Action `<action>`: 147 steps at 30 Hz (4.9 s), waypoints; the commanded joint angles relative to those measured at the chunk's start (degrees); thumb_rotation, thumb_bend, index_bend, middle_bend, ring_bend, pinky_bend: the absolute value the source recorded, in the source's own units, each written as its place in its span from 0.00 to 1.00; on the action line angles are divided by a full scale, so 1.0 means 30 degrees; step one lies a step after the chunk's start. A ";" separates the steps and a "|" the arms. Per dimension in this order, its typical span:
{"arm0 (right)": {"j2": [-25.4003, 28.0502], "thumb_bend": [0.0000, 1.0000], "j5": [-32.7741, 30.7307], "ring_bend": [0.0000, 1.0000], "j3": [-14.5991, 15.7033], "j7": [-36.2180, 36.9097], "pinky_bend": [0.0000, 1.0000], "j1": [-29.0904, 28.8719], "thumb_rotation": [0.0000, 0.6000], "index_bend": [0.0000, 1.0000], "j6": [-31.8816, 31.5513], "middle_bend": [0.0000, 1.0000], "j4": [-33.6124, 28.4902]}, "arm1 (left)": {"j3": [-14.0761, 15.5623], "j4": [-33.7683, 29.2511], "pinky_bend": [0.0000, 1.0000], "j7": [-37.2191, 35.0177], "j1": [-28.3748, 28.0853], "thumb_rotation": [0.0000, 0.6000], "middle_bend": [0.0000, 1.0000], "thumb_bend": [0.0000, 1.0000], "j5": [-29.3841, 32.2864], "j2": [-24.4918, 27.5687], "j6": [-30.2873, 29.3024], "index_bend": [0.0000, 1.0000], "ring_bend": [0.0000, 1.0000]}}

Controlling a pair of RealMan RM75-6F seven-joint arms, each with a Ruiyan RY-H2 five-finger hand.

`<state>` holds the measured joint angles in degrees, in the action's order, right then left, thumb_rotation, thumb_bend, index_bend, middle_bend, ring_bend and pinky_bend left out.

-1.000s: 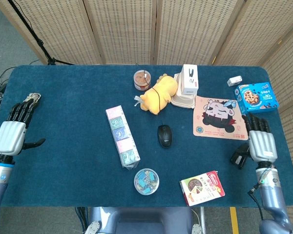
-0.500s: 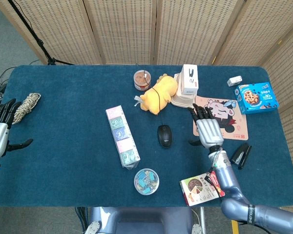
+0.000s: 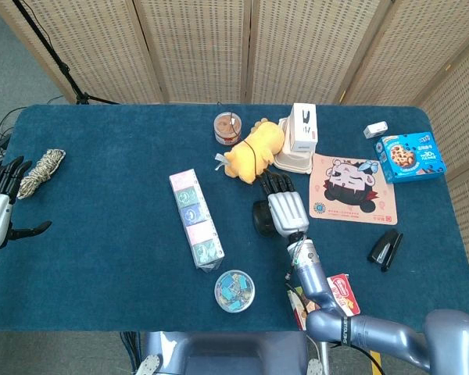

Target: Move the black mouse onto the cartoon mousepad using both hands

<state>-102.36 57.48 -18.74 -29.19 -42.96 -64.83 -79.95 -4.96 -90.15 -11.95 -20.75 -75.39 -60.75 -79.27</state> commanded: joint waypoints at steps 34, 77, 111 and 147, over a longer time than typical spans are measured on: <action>-0.5256 0.00 0.0230 0.00 -0.0424 0.0750 0.00 -0.0439 1.00 0.00 -0.0721 0.00 0.8142 | -0.0925 -0.0029 0.00 -0.0409 0.0561 1.00 0.00 0.08 -0.0570 0.0150 0.1152 0.00 0.00; -0.5012 0.48 -0.1857 0.47 -0.1899 0.2117 0.55 -0.0200 1.00 0.45 0.0772 0.45 0.8042 | -0.1287 -0.0233 0.00 -0.0835 0.0897 1.00 0.00 0.08 -0.0849 0.0395 0.1719 0.00 0.00; -0.1562 0.70 -0.0881 0.50 -0.7680 -0.0079 0.58 -0.4567 1.00 0.49 -0.1405 0.48 0.5304 | -0.1060 -0.0324 0.00 -0.1635 0.0971 1.00 0.00 0.08 -0.1563 0.0720 0.2026 0.00 0.00; 0.1004 0.74 -0.4613 0.50 -0.3720 0.1933 0.58 0.0916 1.00 0.49 0.0037 0.49 0.8323 | -0.0901 -0.0574 0.00 -0.0572 0.0751 1.00 0.00 0.08 -0.1481 0.0427 0.2388 0.00 0.00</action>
<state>-98.07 44.27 -30.54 -24.11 -40.01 -65.93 -56.69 -7.67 -91.88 -13.64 -18.50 -79.83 -59.47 -72.12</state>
